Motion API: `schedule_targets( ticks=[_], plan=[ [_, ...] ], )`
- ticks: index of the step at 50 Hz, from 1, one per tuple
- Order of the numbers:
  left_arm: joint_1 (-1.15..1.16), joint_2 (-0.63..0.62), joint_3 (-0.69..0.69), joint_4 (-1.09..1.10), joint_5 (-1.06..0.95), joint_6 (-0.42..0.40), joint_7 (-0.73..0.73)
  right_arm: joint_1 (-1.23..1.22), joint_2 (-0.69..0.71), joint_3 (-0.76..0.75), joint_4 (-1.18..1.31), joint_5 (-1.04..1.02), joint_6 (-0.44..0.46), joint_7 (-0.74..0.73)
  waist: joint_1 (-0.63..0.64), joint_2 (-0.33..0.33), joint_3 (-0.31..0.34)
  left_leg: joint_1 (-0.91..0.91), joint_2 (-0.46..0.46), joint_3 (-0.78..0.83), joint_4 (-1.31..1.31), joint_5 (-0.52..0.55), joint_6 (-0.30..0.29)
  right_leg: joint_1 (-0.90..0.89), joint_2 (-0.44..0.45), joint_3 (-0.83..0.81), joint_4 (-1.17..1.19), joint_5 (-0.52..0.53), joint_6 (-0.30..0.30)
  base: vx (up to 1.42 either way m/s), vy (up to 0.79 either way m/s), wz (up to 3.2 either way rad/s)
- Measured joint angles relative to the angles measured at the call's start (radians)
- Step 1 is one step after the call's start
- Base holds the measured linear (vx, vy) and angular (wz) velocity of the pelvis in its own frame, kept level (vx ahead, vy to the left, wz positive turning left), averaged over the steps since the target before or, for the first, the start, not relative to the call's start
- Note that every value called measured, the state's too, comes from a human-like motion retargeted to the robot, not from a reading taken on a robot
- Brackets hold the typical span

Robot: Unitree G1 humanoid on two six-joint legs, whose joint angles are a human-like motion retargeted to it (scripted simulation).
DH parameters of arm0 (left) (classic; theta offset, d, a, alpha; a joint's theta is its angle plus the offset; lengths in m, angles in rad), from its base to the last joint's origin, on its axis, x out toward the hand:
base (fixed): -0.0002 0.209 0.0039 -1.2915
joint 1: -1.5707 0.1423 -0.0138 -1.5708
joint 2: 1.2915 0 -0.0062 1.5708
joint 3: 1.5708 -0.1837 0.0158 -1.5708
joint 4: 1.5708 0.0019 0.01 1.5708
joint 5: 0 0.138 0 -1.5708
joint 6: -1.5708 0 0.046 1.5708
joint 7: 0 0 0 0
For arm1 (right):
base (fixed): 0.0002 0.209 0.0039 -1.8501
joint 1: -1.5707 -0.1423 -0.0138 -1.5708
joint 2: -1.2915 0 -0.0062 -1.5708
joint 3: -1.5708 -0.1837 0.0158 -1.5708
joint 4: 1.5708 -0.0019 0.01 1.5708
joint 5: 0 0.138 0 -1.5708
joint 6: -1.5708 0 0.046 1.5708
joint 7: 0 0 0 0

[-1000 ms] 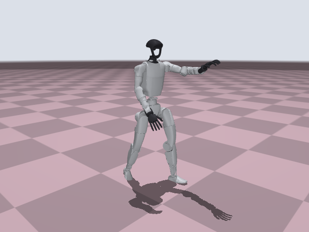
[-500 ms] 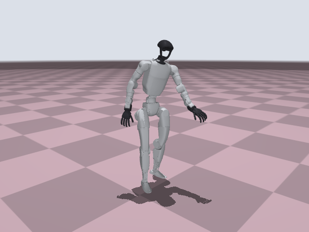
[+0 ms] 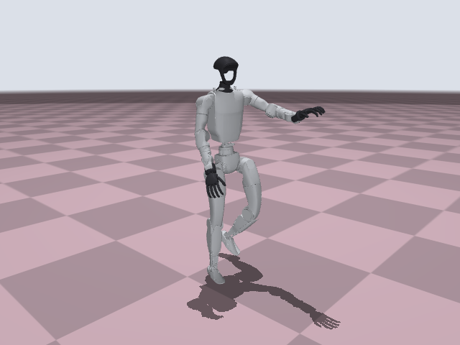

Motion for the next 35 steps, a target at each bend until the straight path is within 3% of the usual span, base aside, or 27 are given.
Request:
schedule_targets(
  ticks=[7, 14, 17, 20, 25, 28, 33, 35],
  plan=[
    [-0.161, 0.126, 0.035, -0.133, -0.029, 0.040, 0.007, -0.211, -0.003, 0.082, -0.099, -0.002, 0.006, 0.014, 0.050, 0.004, 0.016, -0.077, 0.003, 0.050, -0.207, -0.064, 0.033, 0.072, -0.024, 0.038, 0.017, -0.059, 0.018, 0.39, 0.03, -0.30],
    [-0.309, 0.208, 0.057, -0.215, -0.047, 0.068, 0.035, -0.252, -0.043, 0.056, -0.305, 0.011, -0.010, 0.060, 0.068, 0.030, 0.043, -0.071, 0.014, 0.109, -0.718, 0.045, 0.034, 0.130, -0.013, 0.031, 0.032, -0.114, 0.049, 0.39, 0.09, -0.01],
    [-0.345, 0.214, 0.061, -0.220, -0.056, 0.064, 0.026, -0.232, -0.045, 0.062, -0.330, 0.010, -0.017, 0.085, 0.076, 0.037, 0.054, -0.065, 0.027, 0.123, -0.886, 0.132, -0.009, 0.161, 0.000, 0.033, 0.038, -0.137, 0.053, 0.43, 0.13, -0.15],
    [-0.354, 0.199, 0.057, -0.195, -0.053, 0.055, 0.004, -0.205, -0.032, 0.088, -0.289, -0.003, -0.020, 0.105, 0.087, 0.028, 0.058, -0.060, 0.036, 0.131, -0.966, 0.151, -0.040, 0.187, 0.000, 0.043, 0.052, -0.159, 0.057, 0.47, 0.17, -0.29],
    [-0.266, 0.121, 0.104, -0.089, -0.019, 0.050, -0.076, -0.143, 0.025, 0.129, -0.114, -0.079, 0.010, 0.155, 0.099, -0.016, 0.055, -0.022, 0.043, 0.173, -0.942, 0.173, -0.010, 0.202, -0.026, 0.067, 0.128, -0.172, 0.042, 0.50, 0.22, -0.36],
    [-0.147, 0.047, 0.144, 0.033, -0.012, 0.037, -0.129, -0.075, 0.049, 0.123, -0.033, -0.138, 0.017, 0.185, 0.084, -0.032, 0.067, 0.036, 0.043, 0.176, -0.915, 0.139, -0.001, 0.197, -0.041, 0.077, 0.241, -0.135, 0.001, 0.53, 0.29, -0.16],
    [0.040, -0.085, 0.086, 0.328, -0.048, 0.014, -0.163, 0.087, 0.025, 0.073, -0.059, -0.136, -0.016, 0.196, 0.025, -0.039, 0.102, 0.137, 0.047, 0.159, -0.889, 0.069, -0.004, 0.058, -0.059, 0.080, 0.635, -0.006, -0.163, 0.48, 0.30, 0.11],
    [0.103, -0.124, 0.054, 0.417, -0.065, 0.020, -0.153, 0.149, 0.007, 0.048, -0.098, -0.106, -0.037, 0.185, -0.002, -0.043, 0.115, 0.157, 0.050, 0.154, -0.874, 0.043, -0.004, -0.026, -0.066, 0.070, 0.788, -0.002, -0.213, 0.41, 0.24, 0.17]
  ],
)
